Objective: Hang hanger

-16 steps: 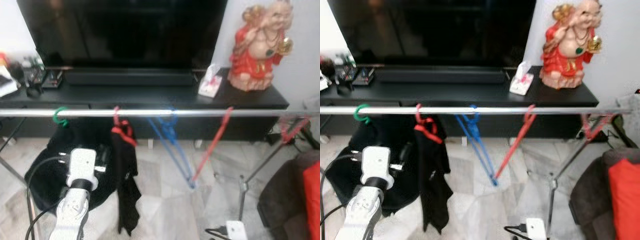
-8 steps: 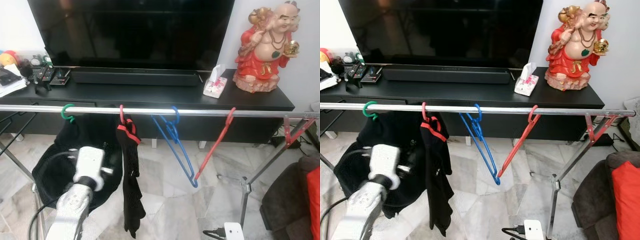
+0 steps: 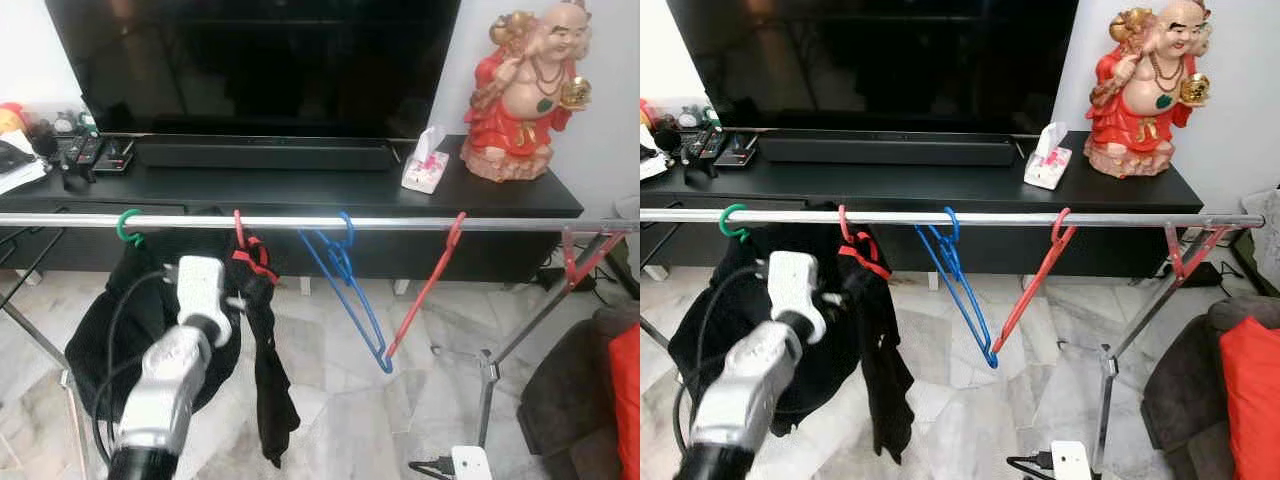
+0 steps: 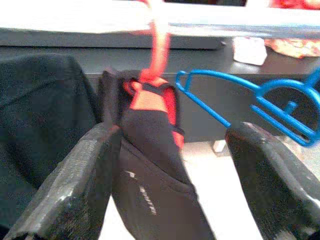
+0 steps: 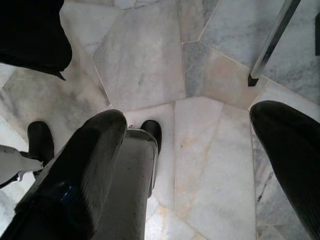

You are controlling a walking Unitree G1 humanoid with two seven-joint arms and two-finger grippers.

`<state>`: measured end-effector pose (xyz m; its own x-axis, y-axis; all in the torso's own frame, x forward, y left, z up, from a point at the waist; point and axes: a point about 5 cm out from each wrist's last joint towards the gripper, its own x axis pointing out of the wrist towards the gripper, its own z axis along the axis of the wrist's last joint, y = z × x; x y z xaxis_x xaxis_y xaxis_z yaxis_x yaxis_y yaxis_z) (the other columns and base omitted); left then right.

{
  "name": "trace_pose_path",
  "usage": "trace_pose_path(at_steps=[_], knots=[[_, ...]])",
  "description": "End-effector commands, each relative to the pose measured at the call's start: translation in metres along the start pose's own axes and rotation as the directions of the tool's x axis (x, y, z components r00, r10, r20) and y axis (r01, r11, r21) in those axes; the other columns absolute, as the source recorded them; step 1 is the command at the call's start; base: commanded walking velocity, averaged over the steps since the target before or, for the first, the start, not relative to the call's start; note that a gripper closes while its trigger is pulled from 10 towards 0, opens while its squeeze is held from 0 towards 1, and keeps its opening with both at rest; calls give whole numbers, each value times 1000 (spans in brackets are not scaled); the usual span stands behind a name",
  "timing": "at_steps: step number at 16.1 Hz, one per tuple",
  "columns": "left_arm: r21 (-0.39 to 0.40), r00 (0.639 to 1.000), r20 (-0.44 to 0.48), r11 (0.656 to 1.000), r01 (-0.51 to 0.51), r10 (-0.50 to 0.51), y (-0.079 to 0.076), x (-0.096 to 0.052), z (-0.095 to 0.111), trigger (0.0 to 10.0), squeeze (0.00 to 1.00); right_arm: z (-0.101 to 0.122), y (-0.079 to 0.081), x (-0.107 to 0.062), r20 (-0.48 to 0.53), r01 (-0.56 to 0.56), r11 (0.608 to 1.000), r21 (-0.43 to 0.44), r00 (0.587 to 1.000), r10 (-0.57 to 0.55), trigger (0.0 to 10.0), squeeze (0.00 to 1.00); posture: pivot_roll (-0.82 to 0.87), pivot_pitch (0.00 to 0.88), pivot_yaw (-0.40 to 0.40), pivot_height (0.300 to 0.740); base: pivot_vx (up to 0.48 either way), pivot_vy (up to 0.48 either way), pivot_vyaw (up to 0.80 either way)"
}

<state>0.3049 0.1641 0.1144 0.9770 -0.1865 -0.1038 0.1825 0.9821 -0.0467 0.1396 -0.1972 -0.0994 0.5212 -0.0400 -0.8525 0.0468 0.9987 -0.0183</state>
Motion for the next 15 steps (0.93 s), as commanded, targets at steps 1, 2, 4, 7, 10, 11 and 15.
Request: trace_pose_path(at_steps=[1,2,4,7,10,11,15], knots=[[7,996,-75,999,-40,41,2,6,-3,10000,0,-1,3,0,-7,-2,1000,8,1000,2,10000,0,-6,0,-31,740,0,0,0],[6,988,-132,997,-82,82,4,11,-3,10000,0,-1,8,1,-8,-7,1000,7,1000,7,10000,0,-5,0,-29,740,0,0,0],[-18,984,-164,997,-80,76,2,17,-1,10000,0,-1,13,1,-8,-12,1000,7,1000,12,10000,0,-2,0,-29,740,0,0,0],[-45,984,-172,997,-55,47,4,23,2,10000,0,1,27,3,-6,-28,1000,5,1000,28,10000,0,-5,0,-29,740,0,0,0],[12,962,-272,1000,-20,22,4,24,-4,10000,0,10,47,5,5,-47,999,-2,999,47,10000,0,2,0,-29,740,0,0,0],[25,957,-288,999,-30,36,5,24,-7,10000,0,12,50,6,8,-51,999,-3,999,51,10000,0,0,0,-27,740,0,0,0],[64,936,-341,995,-73,90,11,18,-26,10000,0,21,44,7,28,-49,999,-21,998,50,10000,0,-5,0,-26,740,0,0,0]])
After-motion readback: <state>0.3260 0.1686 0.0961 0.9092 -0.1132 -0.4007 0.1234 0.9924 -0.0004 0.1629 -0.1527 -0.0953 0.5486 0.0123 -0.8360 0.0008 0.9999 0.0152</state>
